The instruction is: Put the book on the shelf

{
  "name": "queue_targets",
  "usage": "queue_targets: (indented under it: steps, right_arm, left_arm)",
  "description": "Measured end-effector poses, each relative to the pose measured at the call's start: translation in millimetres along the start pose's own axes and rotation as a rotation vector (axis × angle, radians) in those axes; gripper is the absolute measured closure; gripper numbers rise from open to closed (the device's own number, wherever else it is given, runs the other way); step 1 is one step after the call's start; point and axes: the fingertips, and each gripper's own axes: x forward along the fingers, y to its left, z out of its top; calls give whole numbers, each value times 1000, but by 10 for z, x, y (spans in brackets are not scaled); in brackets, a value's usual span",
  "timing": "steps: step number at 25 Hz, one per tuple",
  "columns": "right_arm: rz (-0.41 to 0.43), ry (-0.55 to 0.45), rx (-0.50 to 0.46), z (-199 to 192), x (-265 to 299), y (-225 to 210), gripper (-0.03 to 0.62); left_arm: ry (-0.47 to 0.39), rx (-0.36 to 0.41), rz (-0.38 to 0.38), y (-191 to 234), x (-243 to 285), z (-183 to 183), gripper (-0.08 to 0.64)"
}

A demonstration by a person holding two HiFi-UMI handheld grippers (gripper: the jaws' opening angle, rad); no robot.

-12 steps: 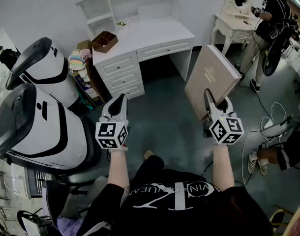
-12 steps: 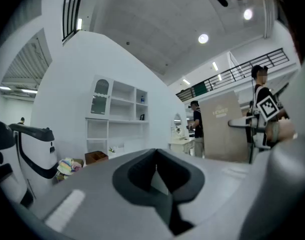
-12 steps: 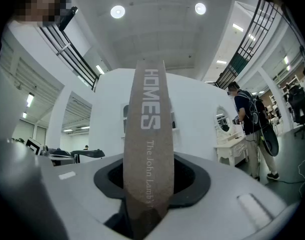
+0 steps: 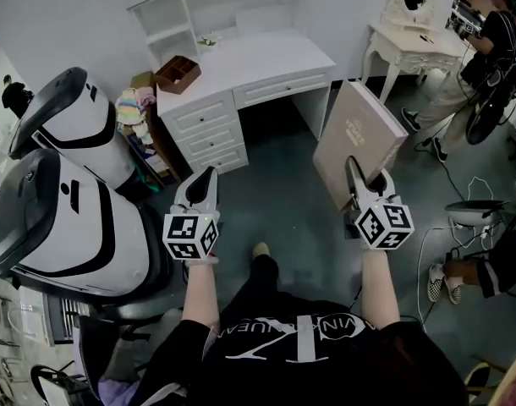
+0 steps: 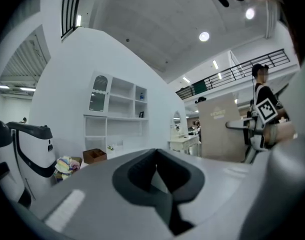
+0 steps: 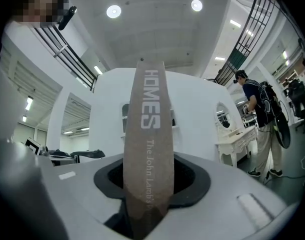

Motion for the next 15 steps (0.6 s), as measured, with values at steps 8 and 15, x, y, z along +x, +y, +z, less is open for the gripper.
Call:
queue_targets:
  steps: [8, 15]
  right_arm:
    - [-47, 0, 47, -145, 701, -312, 411]
    - [-56, 16, 29, -93, 1528, -461, 410]
  left_arm:
    - [10, -10, -51, 282, 889, -68, 560]
    - [-24, -37, -72, 688, 1774, 111, 560]
